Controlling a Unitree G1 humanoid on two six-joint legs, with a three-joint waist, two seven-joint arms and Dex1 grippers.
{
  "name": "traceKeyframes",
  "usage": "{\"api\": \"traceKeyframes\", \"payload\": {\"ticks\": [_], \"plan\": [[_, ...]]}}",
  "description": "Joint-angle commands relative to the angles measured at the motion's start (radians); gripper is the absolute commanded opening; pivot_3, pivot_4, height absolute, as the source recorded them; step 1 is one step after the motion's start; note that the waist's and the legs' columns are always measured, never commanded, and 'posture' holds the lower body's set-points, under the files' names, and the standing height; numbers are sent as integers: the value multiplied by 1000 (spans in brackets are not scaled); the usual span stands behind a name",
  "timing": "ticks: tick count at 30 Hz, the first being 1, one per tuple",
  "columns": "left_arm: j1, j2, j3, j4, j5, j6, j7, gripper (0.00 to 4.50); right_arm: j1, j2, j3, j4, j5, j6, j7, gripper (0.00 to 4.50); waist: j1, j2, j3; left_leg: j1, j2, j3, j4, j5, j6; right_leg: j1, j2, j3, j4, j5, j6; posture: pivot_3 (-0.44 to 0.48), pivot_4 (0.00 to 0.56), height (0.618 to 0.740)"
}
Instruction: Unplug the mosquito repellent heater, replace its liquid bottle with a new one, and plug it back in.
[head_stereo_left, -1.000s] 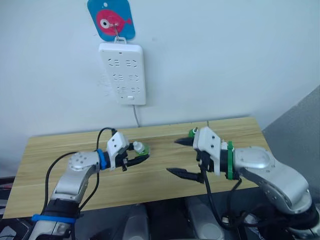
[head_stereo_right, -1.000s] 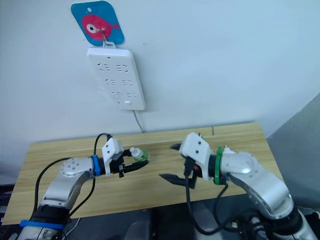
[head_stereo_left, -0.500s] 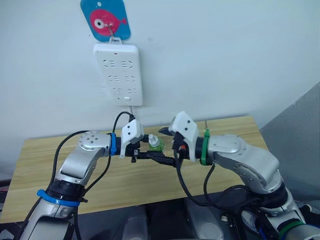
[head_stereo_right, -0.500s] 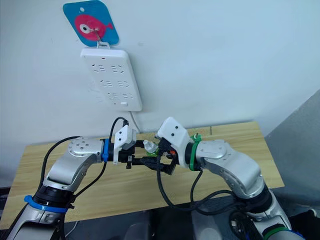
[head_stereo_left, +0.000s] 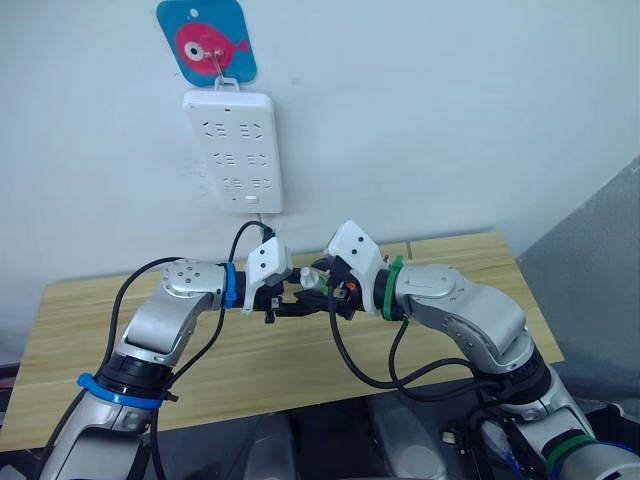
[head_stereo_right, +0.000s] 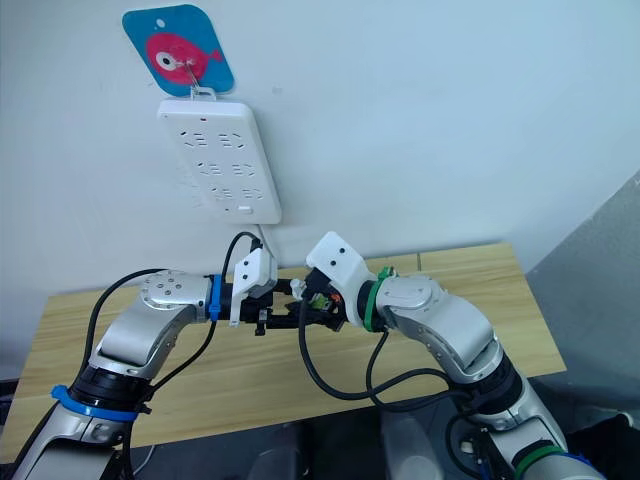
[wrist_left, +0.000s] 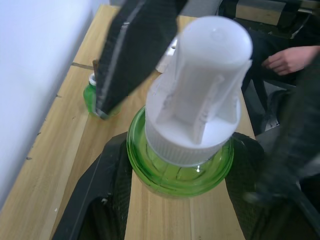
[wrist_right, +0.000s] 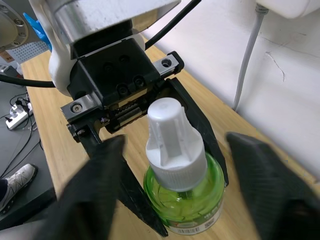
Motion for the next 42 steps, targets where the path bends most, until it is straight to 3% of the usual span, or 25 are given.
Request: {"api": "traceKeyframes", "payload": {"ticks": [1, 3, 13, 19, 26, 37, 42], "plan": [[-4, 8, 13, -25, -18, 5, -7, 2241, 4, 10, -3, -16, -11, -35, 1, 1687, 0, 0, -5, 0, 0, 0, 0, 0, 0, 0, 0, 0, 0, 0, 0, -183, 157, 736], [0, 9, 19, -29, -25, 15, -7, 2241, 7, 14, -3, -16, -15, -42, 0, 1087, 0, 0, -9, 0, 0, 0, 0, 0, 0, 0, 0, 0, 0, 0, 0, -183, 153, 736], [2, -16, 109, -18, -153, 53, -30, 2241, 24, 12, -16, -26, -24, -87, 24, 1089, -2, 0, -26, 1, -1, -2, 2, 2, -2, 0, 0, -1, 7, 0, 0, -185, 135, 736], [16, 7, 123, 31, -139, -22, -70, 4197, 33, 10, -84, -51, 20, -84, 48, 1089, -4, 0, -46, 1, -1, -6, 2, 3, -4, 1, 0, -5, 8, 0, 0, -188, 118, 736], [27, 18, 137, -52, -238, 82, -86, 4232, 50, 28, -174, -70, 117, -80, 70, 1089, -6, 0, -61, 2, -3, -12, 2, 5, -6, 2, 1, -11, 12, 0, 0, -189, 105, 736], [-53, -17, 136, -56, -301, 197, -33, 4232, 37, 8, -171, -72, 163, -95, 102, 1089, -21, 2, -82, 1, -3, -16, 2, 6, -6, 2, 2, -13, 13, 0, -1, -186, 93, 736], [-57, 7, 116, -63, -295, 213, -69, 4232, 34, 13, -177, -67, 168, -100, 100, 1089, -31, 3, -86, 2, -3, -17, 2, 6, -7, 3, 3, -13, 14, 0, -1, -189, 91, 736]]}}
